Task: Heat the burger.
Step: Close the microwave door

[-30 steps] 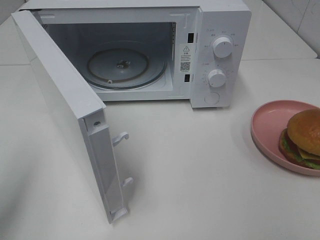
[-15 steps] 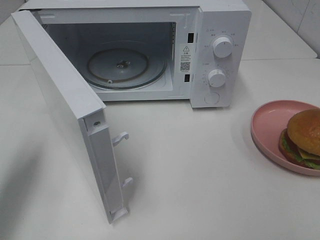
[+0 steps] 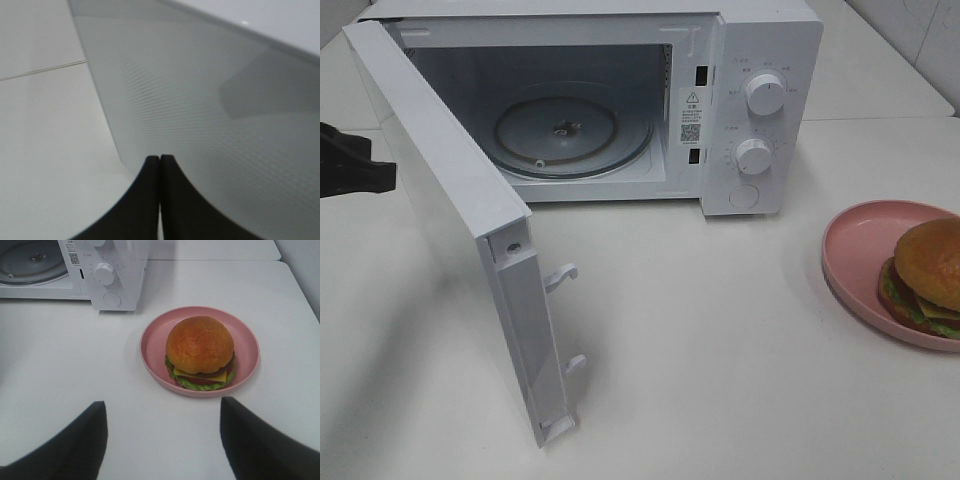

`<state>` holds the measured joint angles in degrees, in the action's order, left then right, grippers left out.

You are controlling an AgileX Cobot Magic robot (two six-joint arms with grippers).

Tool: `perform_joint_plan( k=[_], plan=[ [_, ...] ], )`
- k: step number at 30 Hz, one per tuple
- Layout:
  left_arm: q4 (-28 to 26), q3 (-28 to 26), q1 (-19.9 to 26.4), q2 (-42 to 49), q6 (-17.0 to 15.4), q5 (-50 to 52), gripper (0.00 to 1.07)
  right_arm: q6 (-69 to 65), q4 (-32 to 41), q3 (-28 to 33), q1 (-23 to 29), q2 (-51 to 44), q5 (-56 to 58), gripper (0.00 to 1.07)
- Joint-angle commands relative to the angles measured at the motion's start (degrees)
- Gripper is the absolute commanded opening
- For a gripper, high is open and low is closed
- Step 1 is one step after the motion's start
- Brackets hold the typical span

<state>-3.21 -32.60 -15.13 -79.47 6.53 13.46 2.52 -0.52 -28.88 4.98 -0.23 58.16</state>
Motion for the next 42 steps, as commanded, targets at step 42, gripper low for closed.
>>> perform_joint_plan(
  k=[42],
  plan=[
    [-0.1, -41.1, -18.6, -36.6, -0.2, 8.5, 0.0, 0.1, -0.1, 0.2, -0.2, -1.4, -1.0, 0.62]
  ],
)
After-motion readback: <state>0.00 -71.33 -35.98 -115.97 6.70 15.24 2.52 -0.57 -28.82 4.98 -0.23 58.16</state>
